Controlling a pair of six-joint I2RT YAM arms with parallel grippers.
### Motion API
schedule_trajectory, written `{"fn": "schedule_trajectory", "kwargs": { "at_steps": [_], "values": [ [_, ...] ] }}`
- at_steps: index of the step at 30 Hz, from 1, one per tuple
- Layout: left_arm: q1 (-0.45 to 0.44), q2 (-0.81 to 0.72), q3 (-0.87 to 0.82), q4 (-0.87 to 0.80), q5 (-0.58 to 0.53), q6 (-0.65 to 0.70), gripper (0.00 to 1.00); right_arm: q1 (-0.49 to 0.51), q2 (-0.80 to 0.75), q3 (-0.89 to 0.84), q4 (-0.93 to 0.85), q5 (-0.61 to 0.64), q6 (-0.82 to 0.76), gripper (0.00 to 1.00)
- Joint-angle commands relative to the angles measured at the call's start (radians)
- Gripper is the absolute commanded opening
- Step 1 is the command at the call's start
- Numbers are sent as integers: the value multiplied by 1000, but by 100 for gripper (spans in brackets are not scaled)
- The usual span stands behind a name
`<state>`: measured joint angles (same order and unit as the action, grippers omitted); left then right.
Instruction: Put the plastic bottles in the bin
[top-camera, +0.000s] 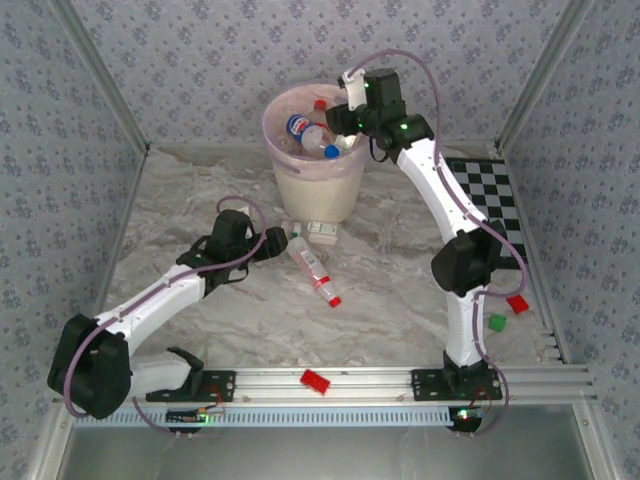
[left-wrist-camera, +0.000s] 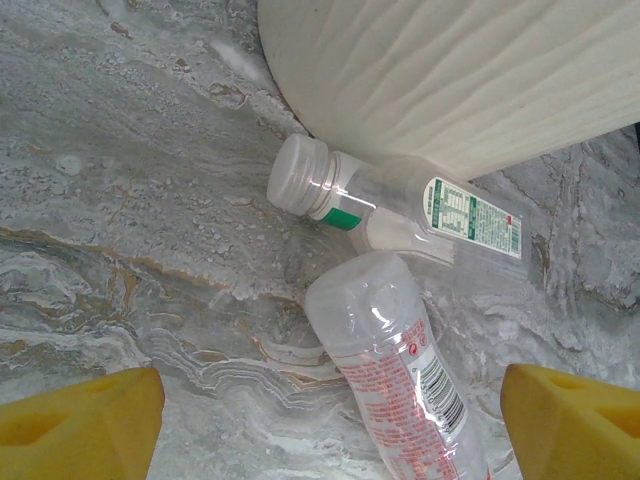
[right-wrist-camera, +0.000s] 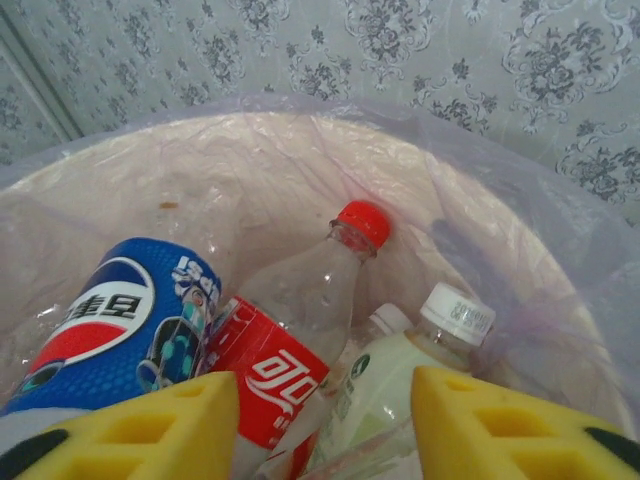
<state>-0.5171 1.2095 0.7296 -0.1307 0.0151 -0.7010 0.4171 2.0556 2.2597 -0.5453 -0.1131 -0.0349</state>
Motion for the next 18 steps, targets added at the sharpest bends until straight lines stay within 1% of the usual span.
{"fn": "schedule_trajectory", "kwargs": {
  "at_steps": [1,5,7,10,12,14,18],
  "values": [
    [2,8,36,14,24,8,87,-7,-69,71,-102,-10,4,64],
    [3,2,52,5,29,21,88,-39,-105,61,-100,-4,16,67],
    [4,-8,71,-5,34,31,88,-61,-121,45,-101,-19,39,66],
    [3,-18,106,-18,35,46,88,-64,-153,4,-85,-61,59,58],
    [4,-14,124,-18,34,48,88,-34,-162,-11,-90,-100,58,53],
    [4,-1,134,-14,40,43,88,16,-161,-17,-118,-117,23,52],
    [3,19,117,8,60,5,88,85,-151,-74,-144,-65,-29,51]
  ]
}}
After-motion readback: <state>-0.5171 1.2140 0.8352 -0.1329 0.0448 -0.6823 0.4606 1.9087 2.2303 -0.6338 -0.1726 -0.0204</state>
